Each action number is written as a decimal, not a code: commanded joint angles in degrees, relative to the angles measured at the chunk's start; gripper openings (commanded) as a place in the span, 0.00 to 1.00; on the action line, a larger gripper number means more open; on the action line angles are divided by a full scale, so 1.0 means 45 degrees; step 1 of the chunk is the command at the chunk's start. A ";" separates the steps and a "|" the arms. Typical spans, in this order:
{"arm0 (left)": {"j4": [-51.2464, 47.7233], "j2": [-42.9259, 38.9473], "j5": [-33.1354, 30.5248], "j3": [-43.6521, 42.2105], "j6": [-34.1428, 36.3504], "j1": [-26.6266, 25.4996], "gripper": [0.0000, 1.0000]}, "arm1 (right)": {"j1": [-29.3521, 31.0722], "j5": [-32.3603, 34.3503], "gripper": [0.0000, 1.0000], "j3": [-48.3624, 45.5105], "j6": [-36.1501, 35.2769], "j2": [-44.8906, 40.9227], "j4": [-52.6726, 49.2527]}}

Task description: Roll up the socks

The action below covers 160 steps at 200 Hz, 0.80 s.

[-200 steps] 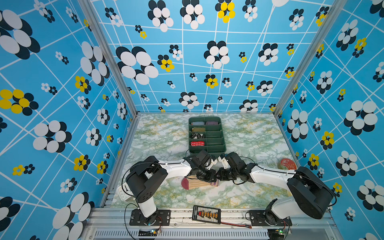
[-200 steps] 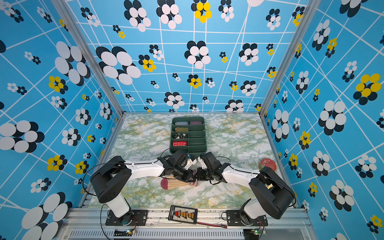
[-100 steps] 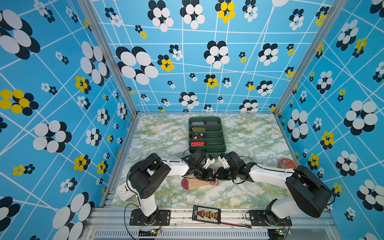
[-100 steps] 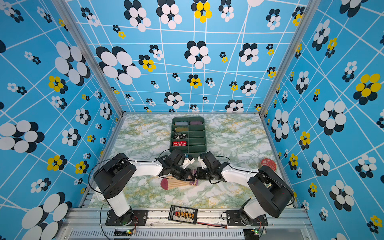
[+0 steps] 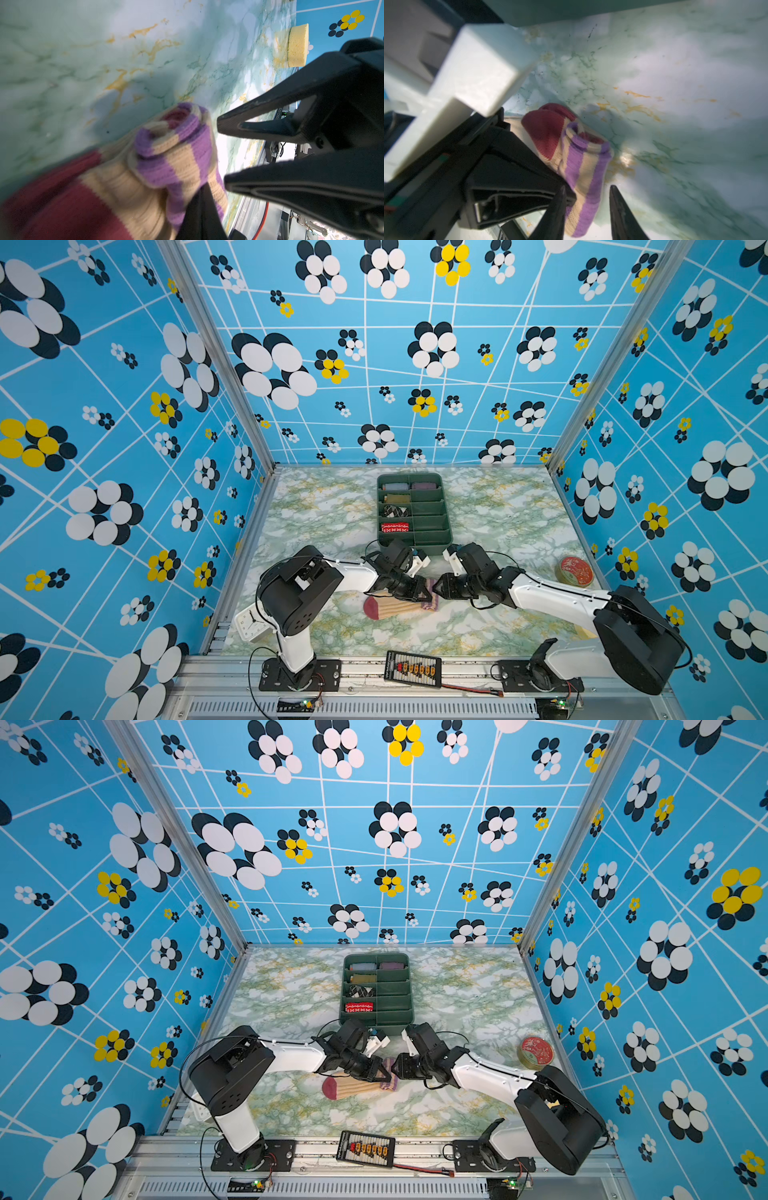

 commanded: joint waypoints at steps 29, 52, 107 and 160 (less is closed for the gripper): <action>-0.1116 0.0334 -0.1495 -0.0477 0.0062 0.0186 0.00 | -0.0119 0.1584 0.31 -0.0219 0.0000 -0.0042 -0.1871; -0.1116 0.0219 -0.1535 -0.0496 0.0033 0.0185 0.00 | -0.0098 0.1476 0.30 -0.0072 -0.0081 0.0435 -0.1817; -0.0921 -0.0191 -0.1634 -0.0745 -0.0113 0.0225 0.00 | 0.0355 0.1166 0.29 0.0287 -0.0101 0.1226 -0.1233; -0.0712 -0.0233 -0.1508 -0.0824 -0.0182 0.0312 0.00 | 0.0622 0.0656 0.29 0.0394 -0.0053 0.1501 -0.0695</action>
